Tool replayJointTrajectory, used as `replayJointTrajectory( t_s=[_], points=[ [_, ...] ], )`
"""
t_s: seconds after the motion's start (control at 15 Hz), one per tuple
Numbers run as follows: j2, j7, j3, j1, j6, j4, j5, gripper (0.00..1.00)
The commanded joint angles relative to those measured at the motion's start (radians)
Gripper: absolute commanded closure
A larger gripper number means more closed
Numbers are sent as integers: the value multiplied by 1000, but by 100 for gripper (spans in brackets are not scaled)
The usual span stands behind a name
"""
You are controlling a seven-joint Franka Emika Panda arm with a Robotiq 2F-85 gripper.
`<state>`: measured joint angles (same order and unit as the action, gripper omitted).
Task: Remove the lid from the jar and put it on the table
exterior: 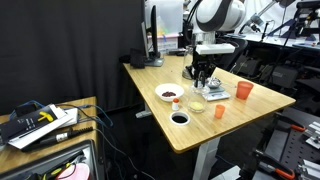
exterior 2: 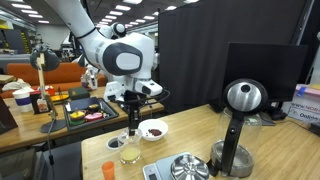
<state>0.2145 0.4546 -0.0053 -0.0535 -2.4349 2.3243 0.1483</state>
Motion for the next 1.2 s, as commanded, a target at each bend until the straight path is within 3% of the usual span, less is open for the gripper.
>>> replayJointTrajectory(
  t_s=[0.0, 0.33, 0.73, 1.13],
  points=[
    [-80, 19, -23, 2, 14, 49, -26, 92],
    [-179, 73, -51, 19, 8, 150, -73, 92],
    [-200, 272, -64, 47, -19, 271, -204, 92],
    [-170, 260, -91, 99, 7, 327, -108, 92]
  ],
)
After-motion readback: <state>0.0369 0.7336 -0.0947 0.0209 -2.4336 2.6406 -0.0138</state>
